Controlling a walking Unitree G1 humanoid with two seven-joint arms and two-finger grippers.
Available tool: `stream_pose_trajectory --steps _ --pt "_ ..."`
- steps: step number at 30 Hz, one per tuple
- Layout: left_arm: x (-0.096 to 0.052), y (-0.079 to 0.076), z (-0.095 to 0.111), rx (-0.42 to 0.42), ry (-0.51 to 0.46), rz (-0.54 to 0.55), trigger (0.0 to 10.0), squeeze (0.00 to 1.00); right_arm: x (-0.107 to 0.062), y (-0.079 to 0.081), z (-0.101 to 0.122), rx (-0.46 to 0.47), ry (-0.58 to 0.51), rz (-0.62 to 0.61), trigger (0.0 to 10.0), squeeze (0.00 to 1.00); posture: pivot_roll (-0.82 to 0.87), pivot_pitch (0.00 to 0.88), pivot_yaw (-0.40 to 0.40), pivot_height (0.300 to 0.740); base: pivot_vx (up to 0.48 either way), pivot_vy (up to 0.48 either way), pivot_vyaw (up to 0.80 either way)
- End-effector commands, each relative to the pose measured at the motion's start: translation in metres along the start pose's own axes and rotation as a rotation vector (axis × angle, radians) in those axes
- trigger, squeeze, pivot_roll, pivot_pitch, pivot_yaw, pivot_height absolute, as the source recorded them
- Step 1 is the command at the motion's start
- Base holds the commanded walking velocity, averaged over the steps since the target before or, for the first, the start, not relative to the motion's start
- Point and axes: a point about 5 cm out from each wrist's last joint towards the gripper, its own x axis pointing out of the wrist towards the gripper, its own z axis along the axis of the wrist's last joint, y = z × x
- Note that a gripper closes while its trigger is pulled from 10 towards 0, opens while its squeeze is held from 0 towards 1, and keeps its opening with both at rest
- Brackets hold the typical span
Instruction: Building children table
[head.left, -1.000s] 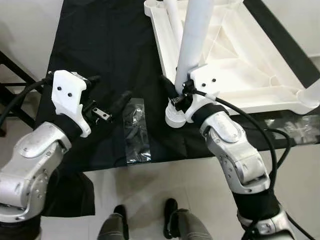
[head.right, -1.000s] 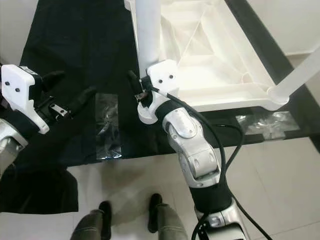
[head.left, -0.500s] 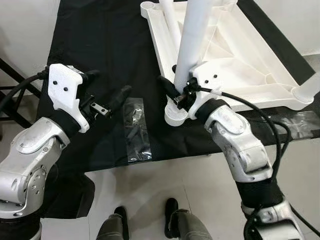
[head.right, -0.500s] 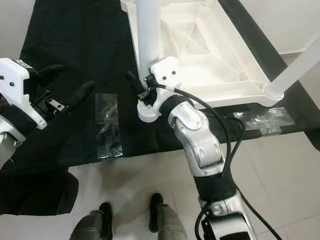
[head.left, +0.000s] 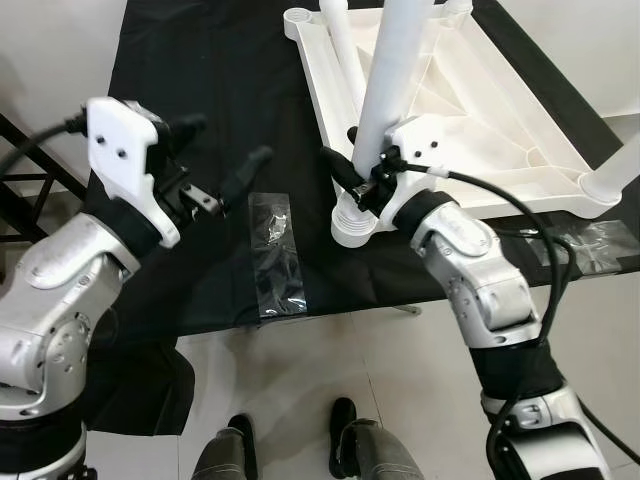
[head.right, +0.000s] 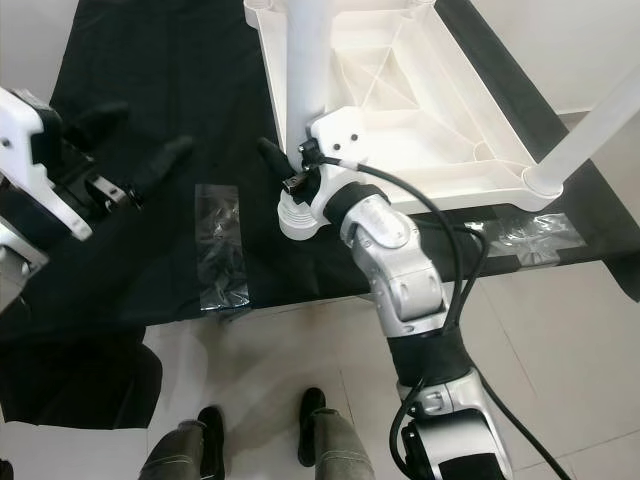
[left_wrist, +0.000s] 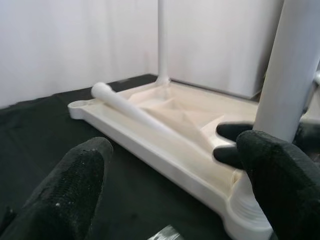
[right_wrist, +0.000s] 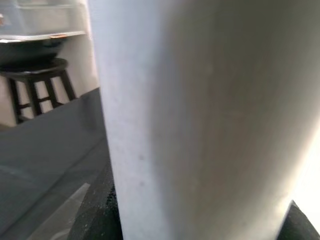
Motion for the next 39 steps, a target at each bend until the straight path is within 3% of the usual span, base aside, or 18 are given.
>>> stream_pose_trajectory --steps 1,4,6,8,9,10,11,14,16,18,24,25,26,28,30,35,39 --pt "-0.001 -0.001 0.001 -0.032 -0.004 -0.022 10.0 0.0 -0.006 0.01 -0.042 0.048 0.204 0.015 10.0 0.0 0.09 0.329 -0.064 0.74 0.0 0.0 0.0" --pt "0.006 -0.007 0.008 -0.105 -0.037 -0.099 10.0 0.0 -0.006 0.013 -0.048 0.051 0.229 -0.008 10.0 0.0 0.1 0.327 -0.061 0.74 0.0 0.0 0.0" --pt "0.016 -0.018 0.017 -0.209 -0.077 -0.214 10.0 0.0 -0.004 0.013 -0.051 0.055 0.239 -0.034 10.0 0.0 0.09 0.323 -0.063 0.74 0.0 0.0 0.0" --pt "0.016 -0.018 0.017 -0.209 -0.077 -0.214 10.0 0.0 -0.004 0.013 -0.051 0.055 0.239 -0.034 10.0 0.0 0.09 0.323 -0.063 0.74 0.0 0.0 0.0" --pt "0.021 -0.025 0.021 -0.261 -0.098 -0.298 10.0 0.26 -0.003 0.013 -0.051 0.056 0.241 -0.051 10.0 0.0 0.09 0.32 -0.063 0.74 0.0 0.0 0.0" --pt "0.027 -0.033 0.024 -0.318 -0.104 -0.391 10.0 1.0 -0.002 0.011 -0.052 0.051 0.246 -0.071 10.0 0.0 0.09 0.315 -0.062 0.74 0.0 0.0 0.0" --pt "0.034 -0.04 0.028 -0.345 -0.1 -0.466 10.0 1.0 0.0 0.008 -0.052 0.046 0.251 -0.102 10.0 0.0 0.09 0.312 -0.062 0.74 0.0 0.0 0.0" --pt "0.04 -0.044 0.03 -0.361 -0.093 -0.502 10.0 1.0 0.001 0.006 -0.052 0.042 0.255 -0.127 10.0 0.0 0.09 0.312 -0.062 0.74 0.0 0.0 0.0" --pt "0.056 -0.048 0.034 -0.393 -0.079 -0.557 10.0 1.0 0.001 0.0 -0.052 0.055 0.254 -0.234 10.0 0.0 0.09 0.306 -0.057 0.74 0.0 0.0 0.0" --pt "0.061 -0.05 0.035 -0.401 -0.072 -0.581 10.0 1.0 0.001 0.0 -0.053 0.066 0.254 -0.277 10.0 0.0 0.09 0.303 -0.053 0.74 0.0 0.0 0.0" --pt "0.08 -0.053 0.038 -0.374 -0.039 -0.614 10.0 1.0 0.0 0.01 -0.054 0.09 0.249 -0.358 10.0 0.0 0.09 0.3 -0.044 0.74 0.0 0.0 0.0" --pt "0.088 -0.052 0.039 -0.345 -0.027 -0.599 10.0 0.2 0.001 0.017 -0.054 0.102 0.24 -0.375 10.0 0.0 0.09 0.298 -0.038 0.74 0.0 0.0 0.0" --pt "0.095 -0.05 0.041 -0.322 -0.025 -0.579 10.0 0.0 0.003 0.023 -0.053 0.115 0.229 -0.382 10.0 0.0 0.09 0.296 -0.032 0.74 0.0 0.0 0.0" --pt "0.095 -0.05 0.041 -0.322 -0.025 -0.579 10.0 0.0 0.003 0.023 -0.053 0.115 0.229 -0.382 10.0 0.0 0.09 0.296 -0.032 0.74 0.0 0.0 0.0" --pt "0.109 -0.047 0.046 -0.263 -0.044 -0.531 10.0 0.0 0.006 0.034 -0.051 0.139 0.216 -0.377 10.0 0.0 0.09 0.295 -0.028 0.74 0.0 0.0 0.0" --pt "0.125 -0.048 0.048 -0.195 -0.07 -0.486 10.0 0.0 0.01 0.039 -0.051 0.149 0.214 -0.375 10.0 0.0 0.09 0.294 -0.027 0.74 0.0 0.0 0.0" --pt "0.13 -0.049 0.048 -0.196 -0.074 -0.48 10.0 0.0 0.011 0.04 -0.052 0.147 0.217 -0.38 10.0 0.0 0.09 0.293 -0.026 0.74 0.0 0.0 0.0"
